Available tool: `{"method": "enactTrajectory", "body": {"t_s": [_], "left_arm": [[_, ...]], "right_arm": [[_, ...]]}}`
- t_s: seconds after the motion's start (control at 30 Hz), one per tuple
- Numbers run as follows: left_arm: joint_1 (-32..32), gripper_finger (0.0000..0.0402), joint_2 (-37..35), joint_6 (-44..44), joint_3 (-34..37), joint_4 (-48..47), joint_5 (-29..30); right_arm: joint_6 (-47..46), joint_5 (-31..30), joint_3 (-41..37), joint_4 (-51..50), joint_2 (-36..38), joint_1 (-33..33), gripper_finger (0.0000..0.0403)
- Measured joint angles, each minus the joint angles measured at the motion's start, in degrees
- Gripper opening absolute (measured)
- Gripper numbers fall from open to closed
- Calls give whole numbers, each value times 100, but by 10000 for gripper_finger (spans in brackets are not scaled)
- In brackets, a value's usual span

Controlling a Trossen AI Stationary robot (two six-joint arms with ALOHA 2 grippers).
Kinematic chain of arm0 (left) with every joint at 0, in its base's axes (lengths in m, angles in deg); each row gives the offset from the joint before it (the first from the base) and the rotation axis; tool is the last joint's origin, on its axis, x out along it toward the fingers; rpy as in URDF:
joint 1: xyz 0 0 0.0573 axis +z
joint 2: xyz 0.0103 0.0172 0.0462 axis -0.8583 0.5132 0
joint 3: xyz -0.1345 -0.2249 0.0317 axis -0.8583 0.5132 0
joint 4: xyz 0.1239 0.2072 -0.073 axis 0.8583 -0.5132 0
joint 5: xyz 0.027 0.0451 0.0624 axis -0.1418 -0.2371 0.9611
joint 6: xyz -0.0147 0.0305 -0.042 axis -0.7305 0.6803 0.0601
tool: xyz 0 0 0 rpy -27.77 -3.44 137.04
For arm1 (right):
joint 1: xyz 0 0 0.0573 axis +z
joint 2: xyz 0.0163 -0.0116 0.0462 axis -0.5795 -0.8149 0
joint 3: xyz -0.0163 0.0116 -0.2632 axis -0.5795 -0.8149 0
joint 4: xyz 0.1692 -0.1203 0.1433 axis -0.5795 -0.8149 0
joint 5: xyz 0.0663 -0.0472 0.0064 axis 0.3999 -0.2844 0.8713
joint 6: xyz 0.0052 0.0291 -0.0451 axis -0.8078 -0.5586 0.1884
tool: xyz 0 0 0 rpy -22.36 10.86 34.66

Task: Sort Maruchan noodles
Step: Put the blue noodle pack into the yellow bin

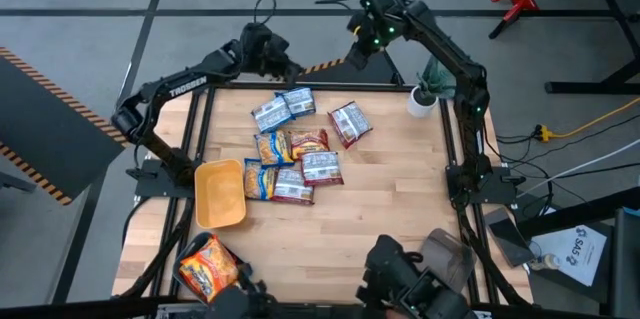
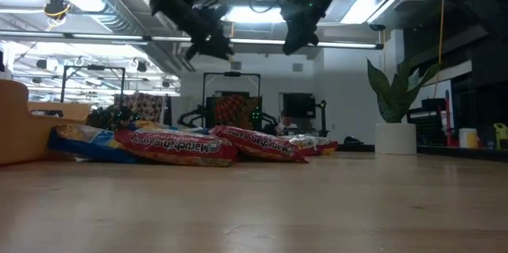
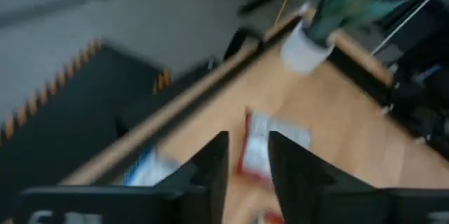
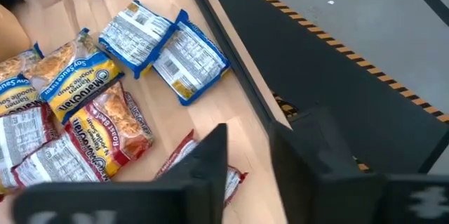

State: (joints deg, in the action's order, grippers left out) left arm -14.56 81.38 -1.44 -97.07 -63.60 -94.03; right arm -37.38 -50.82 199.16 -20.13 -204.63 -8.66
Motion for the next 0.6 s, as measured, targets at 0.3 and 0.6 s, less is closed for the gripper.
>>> {"method": "enactTrajectory", "body": {"t_s": [0.3,0.6], "left_arm": [[-378,185,1037,-61,-7,172,549],[-144,189,1445,-1400,-2,-753,1877]], "right_arm": [[155,96,0,9,-2,-70,196],[155,101,0,0,-7,-70,211]]}}
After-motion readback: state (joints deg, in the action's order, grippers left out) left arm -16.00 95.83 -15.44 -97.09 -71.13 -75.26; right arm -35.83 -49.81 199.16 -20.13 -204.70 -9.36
